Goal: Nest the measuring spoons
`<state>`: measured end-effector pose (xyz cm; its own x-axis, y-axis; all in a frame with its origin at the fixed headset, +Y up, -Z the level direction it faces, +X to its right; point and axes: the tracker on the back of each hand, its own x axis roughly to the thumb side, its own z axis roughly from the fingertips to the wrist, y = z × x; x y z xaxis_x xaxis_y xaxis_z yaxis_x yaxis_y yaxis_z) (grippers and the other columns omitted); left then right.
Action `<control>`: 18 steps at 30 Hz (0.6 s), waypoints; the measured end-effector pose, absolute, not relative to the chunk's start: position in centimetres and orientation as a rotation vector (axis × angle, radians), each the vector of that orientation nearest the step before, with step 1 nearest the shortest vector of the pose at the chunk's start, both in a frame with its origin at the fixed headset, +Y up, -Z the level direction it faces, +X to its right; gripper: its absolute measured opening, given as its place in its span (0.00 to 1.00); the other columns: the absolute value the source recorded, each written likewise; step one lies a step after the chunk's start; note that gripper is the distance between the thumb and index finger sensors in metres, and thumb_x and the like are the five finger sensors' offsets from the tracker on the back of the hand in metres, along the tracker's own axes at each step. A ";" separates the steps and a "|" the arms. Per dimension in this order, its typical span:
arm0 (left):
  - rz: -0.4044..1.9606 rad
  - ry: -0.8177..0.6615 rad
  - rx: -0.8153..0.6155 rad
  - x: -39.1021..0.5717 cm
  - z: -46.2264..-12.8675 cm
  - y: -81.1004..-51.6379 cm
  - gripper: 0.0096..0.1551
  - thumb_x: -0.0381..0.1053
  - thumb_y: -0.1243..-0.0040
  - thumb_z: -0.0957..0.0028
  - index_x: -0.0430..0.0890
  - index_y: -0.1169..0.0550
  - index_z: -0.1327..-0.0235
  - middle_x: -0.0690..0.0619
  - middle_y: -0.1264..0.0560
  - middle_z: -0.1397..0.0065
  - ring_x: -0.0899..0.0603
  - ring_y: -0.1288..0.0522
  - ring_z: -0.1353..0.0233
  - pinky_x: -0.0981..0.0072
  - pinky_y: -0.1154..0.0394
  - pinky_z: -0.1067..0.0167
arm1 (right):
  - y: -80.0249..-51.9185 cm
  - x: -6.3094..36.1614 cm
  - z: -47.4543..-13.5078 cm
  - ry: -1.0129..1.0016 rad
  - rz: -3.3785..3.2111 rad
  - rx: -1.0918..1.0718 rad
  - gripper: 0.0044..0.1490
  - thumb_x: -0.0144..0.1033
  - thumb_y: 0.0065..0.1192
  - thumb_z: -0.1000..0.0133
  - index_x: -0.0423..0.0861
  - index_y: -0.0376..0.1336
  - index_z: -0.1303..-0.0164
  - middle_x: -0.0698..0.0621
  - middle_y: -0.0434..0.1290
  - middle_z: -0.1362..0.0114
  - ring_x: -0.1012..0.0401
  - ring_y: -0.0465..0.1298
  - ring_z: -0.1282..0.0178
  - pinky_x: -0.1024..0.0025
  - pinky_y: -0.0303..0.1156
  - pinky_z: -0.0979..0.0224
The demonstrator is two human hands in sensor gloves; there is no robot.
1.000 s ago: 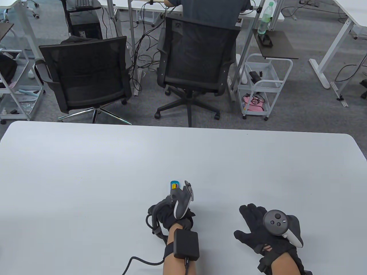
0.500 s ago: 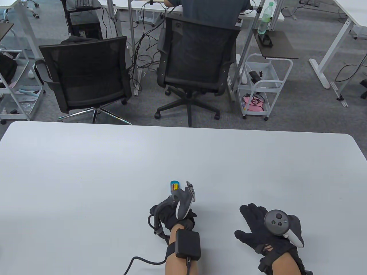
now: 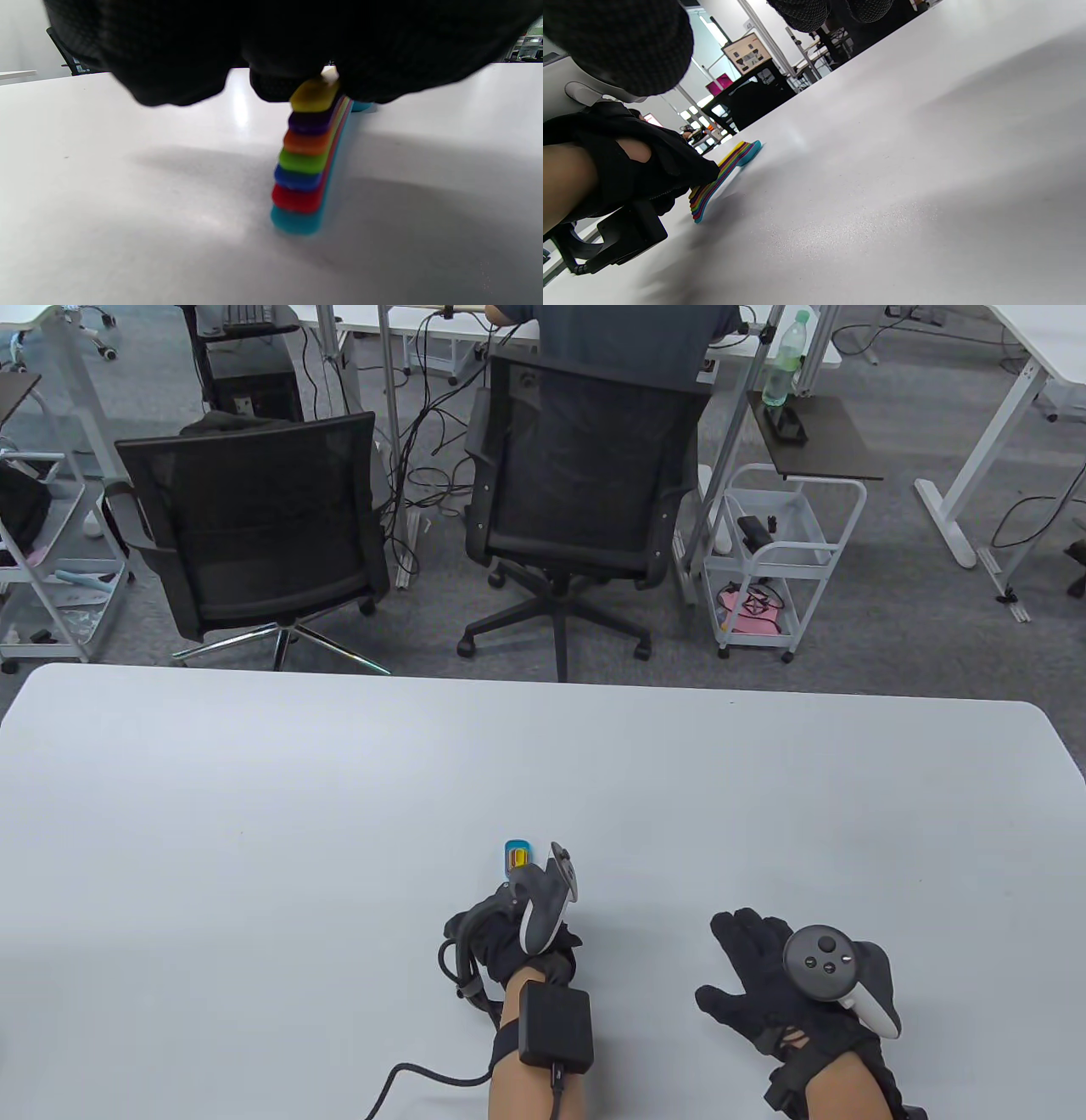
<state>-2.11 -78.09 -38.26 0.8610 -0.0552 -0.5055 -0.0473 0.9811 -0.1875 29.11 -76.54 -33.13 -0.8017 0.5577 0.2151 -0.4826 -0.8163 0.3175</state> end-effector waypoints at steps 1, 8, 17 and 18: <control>-0.003 0.535 -0.199 -2.1 -38.3 -78.1 0.34 0.62 0.26 0.51 0.36 0.14 0.47 0.64 0.17 0.72 0.50 0.15 0.64 0.32 0.28 0.35 | -76.5 29.1 -33.1 0.335 2.527 0.405 0.66 0.70 0.69 0.56 0.44 0.48 0.17 0.33 0.46 0.13 0.27 0.43 0.18 0.13 0.39 0.33; -0.003 0.530 -0.202 -2.2 -38.1 -77.9 0.36 0.63 0.27 0.51 0.36 0.15 0.45 0.63 0.17 0.71 0.49 0.15 0.64 0.32 0.29 0.34 | -76.5 29.1 -33.1 0.335 2.523 0.405 0.66 0.70 0.69 0.56 0.44 0.48 0.17 0.33 0.46 0.13 0.27 0.43 0.18 0.13 0.39 0.34; 0.041 0.419 -0.120 -4.1 -36.8 -74.5 0.42 0.67 0.31 0.50 0.39 0.21 0.34 0.61 0.16 0.63 0.47 0.15 0.57 0.30 0.32 0.32 | -76.6 29.2 -33.0 0.339 2.520 0.398 0.66 0.70 0.68 0.56 0.44 0.48 0.17 0.33 0.45 0.13 0.27 0.43 0.18 0.13 0.39 0.33; 0.046 0.410 -0.109 -4.5 -36.5 -74.1 0.45 0.68 0.32 0.50 0.40 0.24 0.29 0.60 0.16 0.57 0.45 0.15 0.52 0.29 0.34 0.31 | -76.6 29.2 -33.0 0.341 2.522 0.398 0.66 0.70 0.68 0.56 0.45 0.47 0.17 0.34 0.45 0.13 0.27 0.43 0.18 0.13 0.39 0.33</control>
<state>-4.49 -74.13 -36.50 0.9161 0.0227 -0.4002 -0.0667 0.9931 -0.0964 29.19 -76.65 -33.03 -0.8003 0.5623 0.2080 -0.4870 -0.8121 0.3216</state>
